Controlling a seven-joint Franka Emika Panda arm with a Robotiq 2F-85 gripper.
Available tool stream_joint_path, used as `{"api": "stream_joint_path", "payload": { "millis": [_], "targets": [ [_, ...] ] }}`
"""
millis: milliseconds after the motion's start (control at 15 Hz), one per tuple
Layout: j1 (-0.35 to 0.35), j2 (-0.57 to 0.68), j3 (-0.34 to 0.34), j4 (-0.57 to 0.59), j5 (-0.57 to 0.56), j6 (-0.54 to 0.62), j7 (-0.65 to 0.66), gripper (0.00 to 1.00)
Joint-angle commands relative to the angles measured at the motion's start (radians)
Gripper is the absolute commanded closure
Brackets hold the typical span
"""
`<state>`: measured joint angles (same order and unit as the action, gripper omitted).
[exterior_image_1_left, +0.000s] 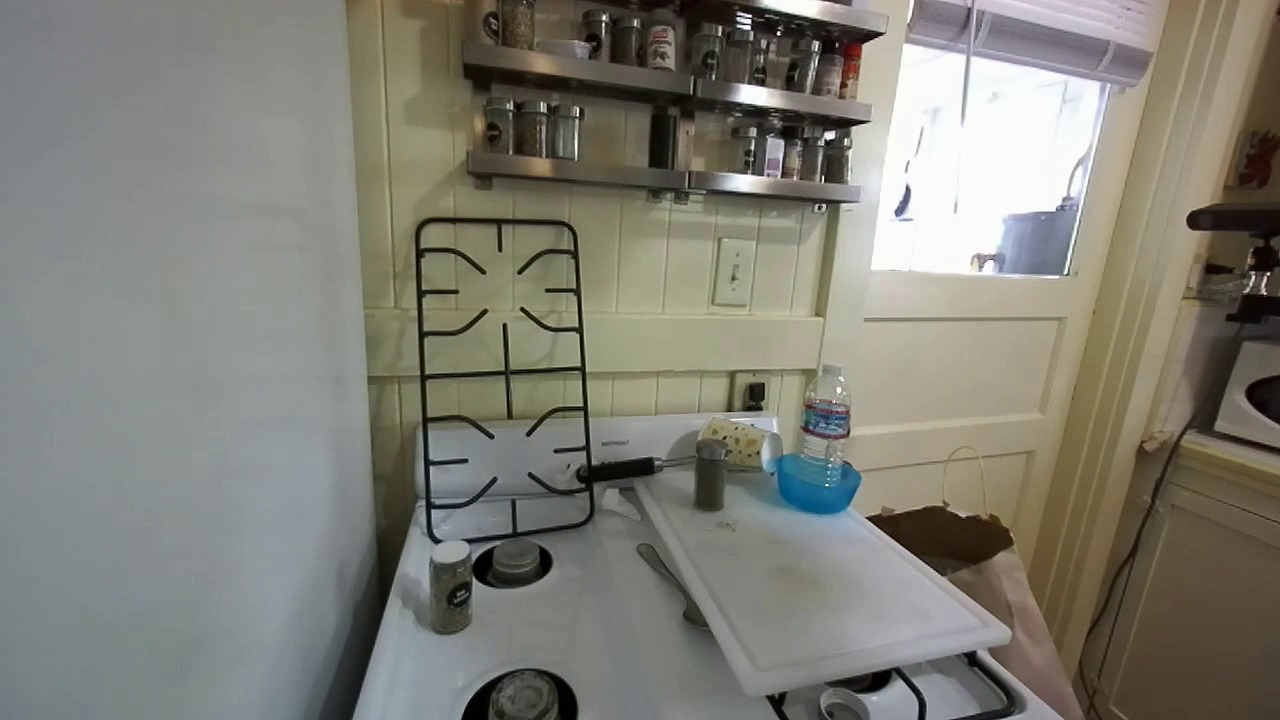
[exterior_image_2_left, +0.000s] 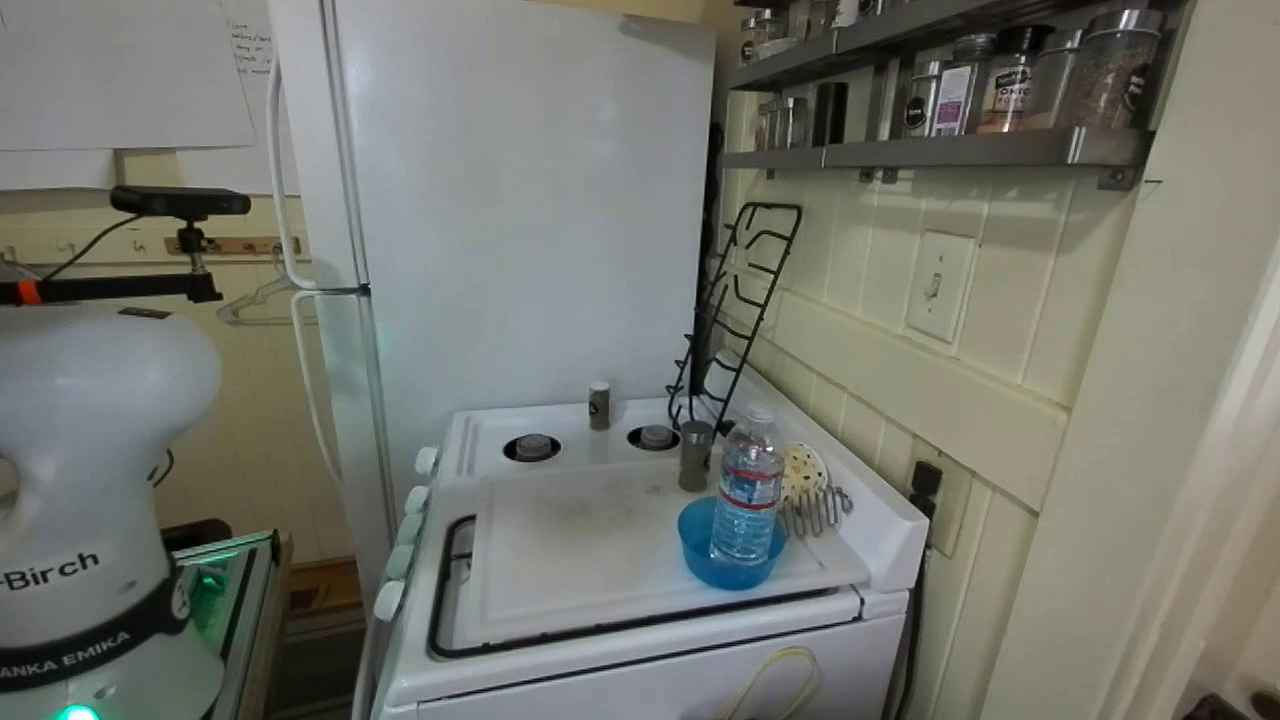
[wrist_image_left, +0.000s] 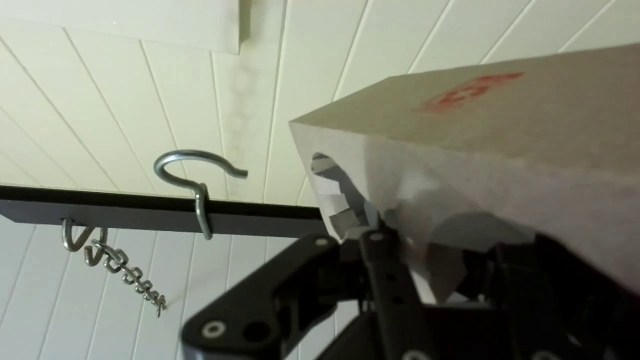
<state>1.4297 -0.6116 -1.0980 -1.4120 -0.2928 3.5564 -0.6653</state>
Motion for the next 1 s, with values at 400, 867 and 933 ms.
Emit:
{"api": "stream_joint_path", "payload": {
  "millis": [400,867,933],
  "targets": [
    [0.109,-0.166,0.058,0.026,-0.108,0.025,-0.002,0.99],
    [0.153,-0.259,0.121,0.029,-0.22,0.014,-0.004,0.99],
    [0.159,-0.267,0.123,0.031,-0.229,0.013,-0.005,0.99]
  ]
}}
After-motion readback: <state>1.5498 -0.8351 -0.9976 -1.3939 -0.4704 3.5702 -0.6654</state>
